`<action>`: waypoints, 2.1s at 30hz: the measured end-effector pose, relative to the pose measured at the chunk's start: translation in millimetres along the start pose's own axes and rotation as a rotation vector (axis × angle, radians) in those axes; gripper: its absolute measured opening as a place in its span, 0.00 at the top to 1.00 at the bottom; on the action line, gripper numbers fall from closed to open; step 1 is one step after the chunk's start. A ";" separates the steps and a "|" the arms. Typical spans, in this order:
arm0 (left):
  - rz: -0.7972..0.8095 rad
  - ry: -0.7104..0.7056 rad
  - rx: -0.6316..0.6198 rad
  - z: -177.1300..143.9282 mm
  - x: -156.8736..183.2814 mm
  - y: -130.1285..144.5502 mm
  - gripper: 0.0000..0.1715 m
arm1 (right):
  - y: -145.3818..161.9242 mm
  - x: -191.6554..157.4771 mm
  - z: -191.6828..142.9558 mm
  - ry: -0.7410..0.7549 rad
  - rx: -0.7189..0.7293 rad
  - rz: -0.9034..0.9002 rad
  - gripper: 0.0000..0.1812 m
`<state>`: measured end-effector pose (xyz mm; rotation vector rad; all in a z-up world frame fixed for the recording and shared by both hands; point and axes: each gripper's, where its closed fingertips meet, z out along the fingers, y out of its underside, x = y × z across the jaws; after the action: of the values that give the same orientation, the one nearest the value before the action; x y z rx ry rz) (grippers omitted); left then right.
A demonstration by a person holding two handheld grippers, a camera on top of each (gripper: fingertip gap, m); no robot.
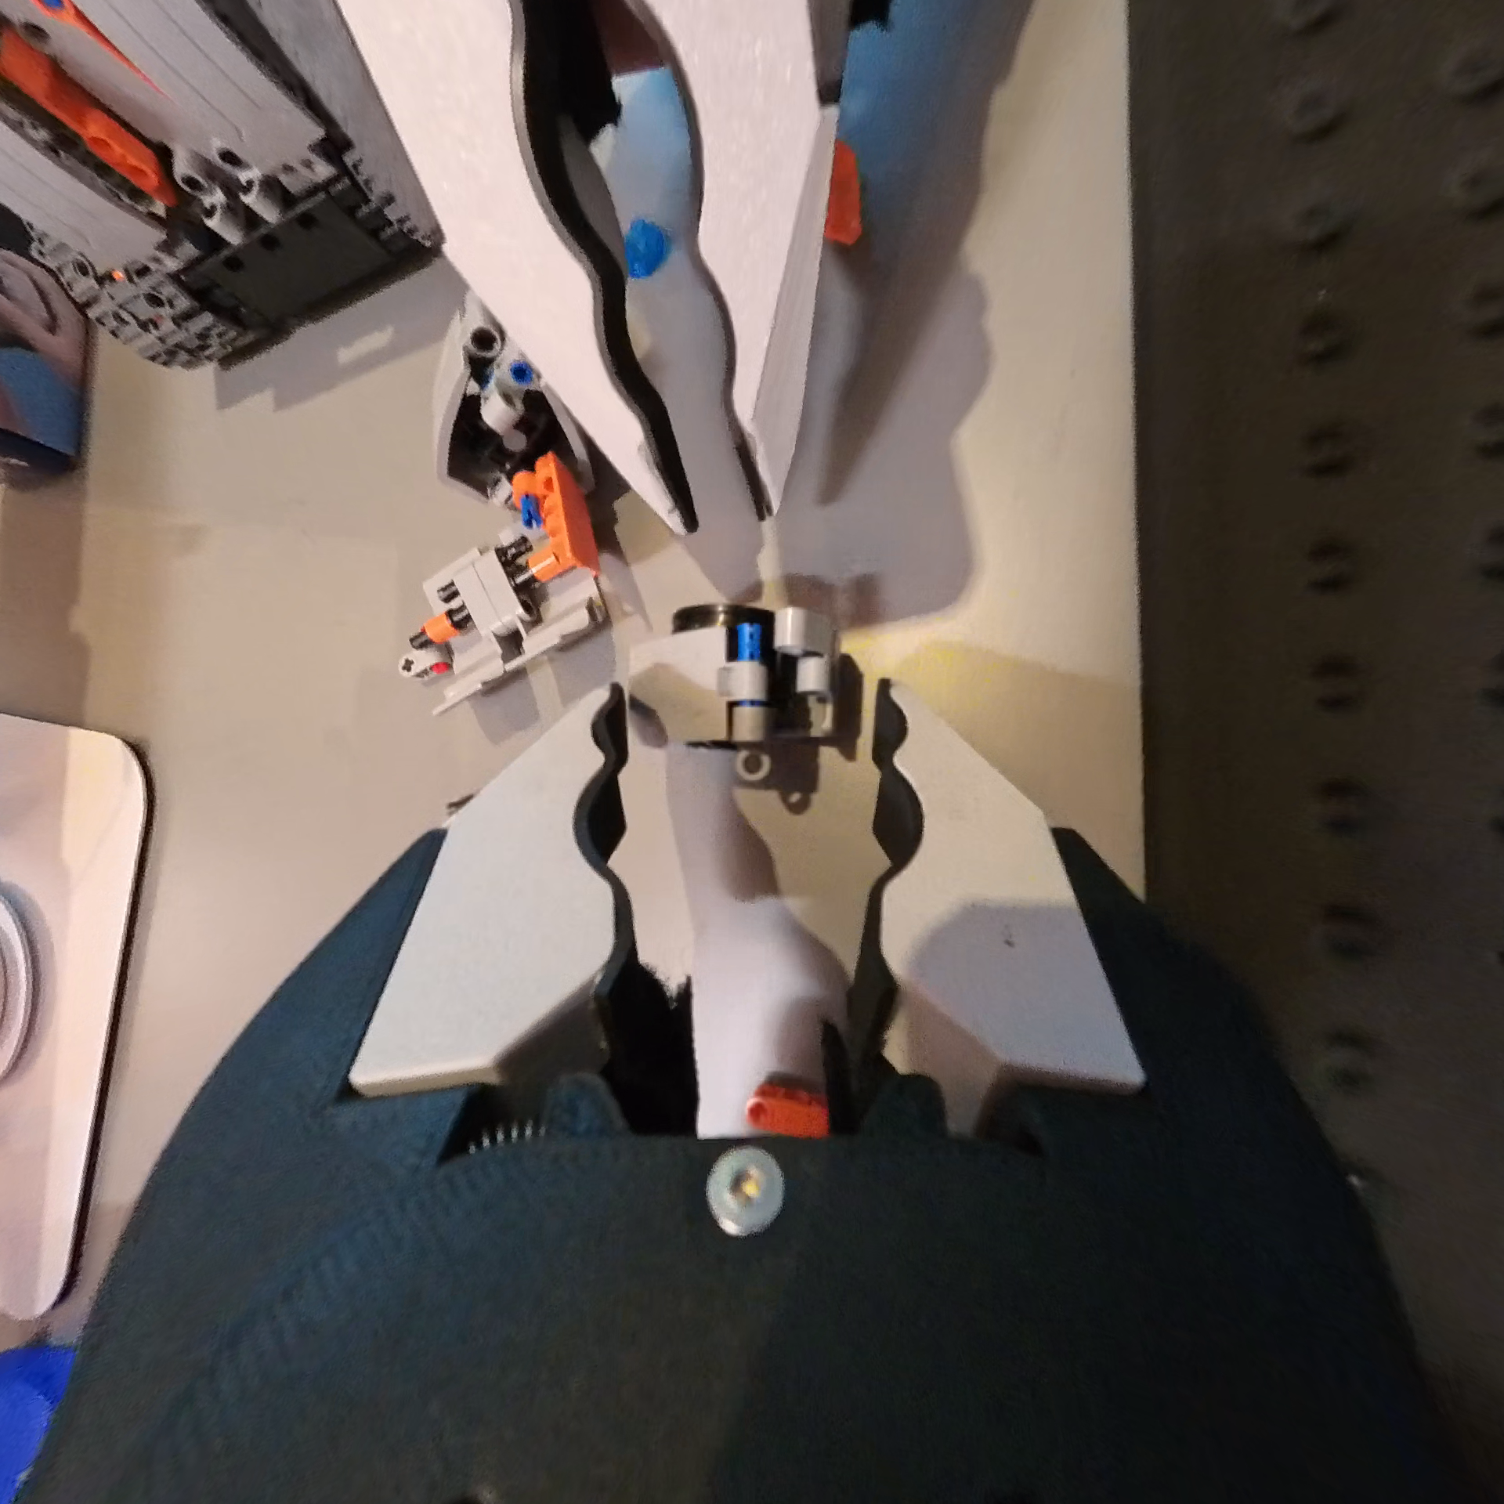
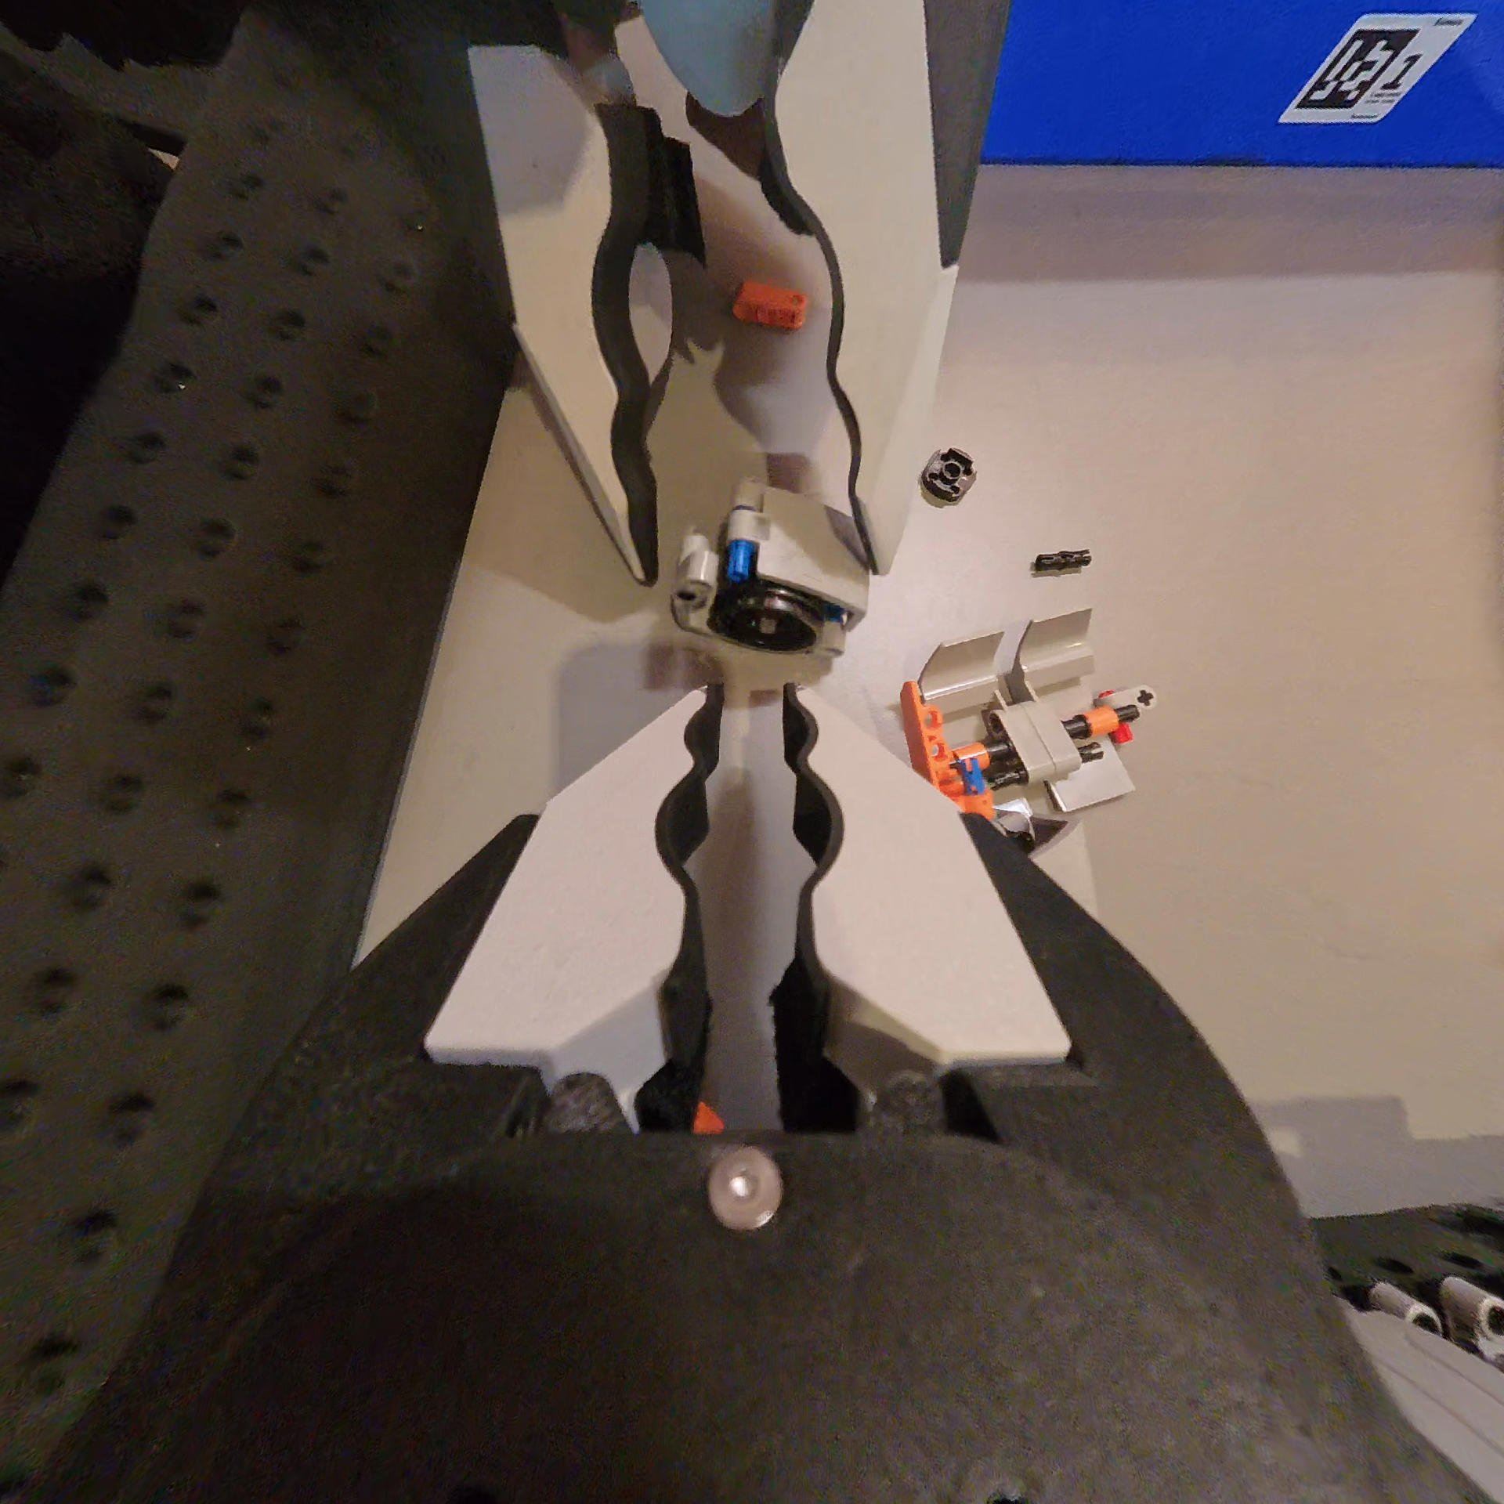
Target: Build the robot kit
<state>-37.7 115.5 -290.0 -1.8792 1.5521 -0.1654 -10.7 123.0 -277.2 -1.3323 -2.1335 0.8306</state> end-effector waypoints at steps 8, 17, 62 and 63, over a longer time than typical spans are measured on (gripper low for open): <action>-0.075 -0.043 -0.044 2.3 -6.0 1.6 0.71 | 1.0 -4.0 3.6 -0.006 -0.021 -0.009 0.93; -0.214 -0.116 -0.040 9.4 -14.1 -1.5 0.71 | -7.3 -2.7 12.4 0.058 -0.019 0.040 0.86; -0.163 0.009 0.202 8.8 -2.2 -36.3 0.77 | -12.2 -8.6 -23.0 0.013 0.096 0.057 0.87; -0.176 0.008 0.198 9.5 -3.4 -35.4 0.77 | -12.0 -6.7 -22.1 0.046 0.093 0.041 0.87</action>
<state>-4.9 124.4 -275.9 -1.8570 1.3225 -0.3914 -0.4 118.1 -253.8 -1.3387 -2.0132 0.8960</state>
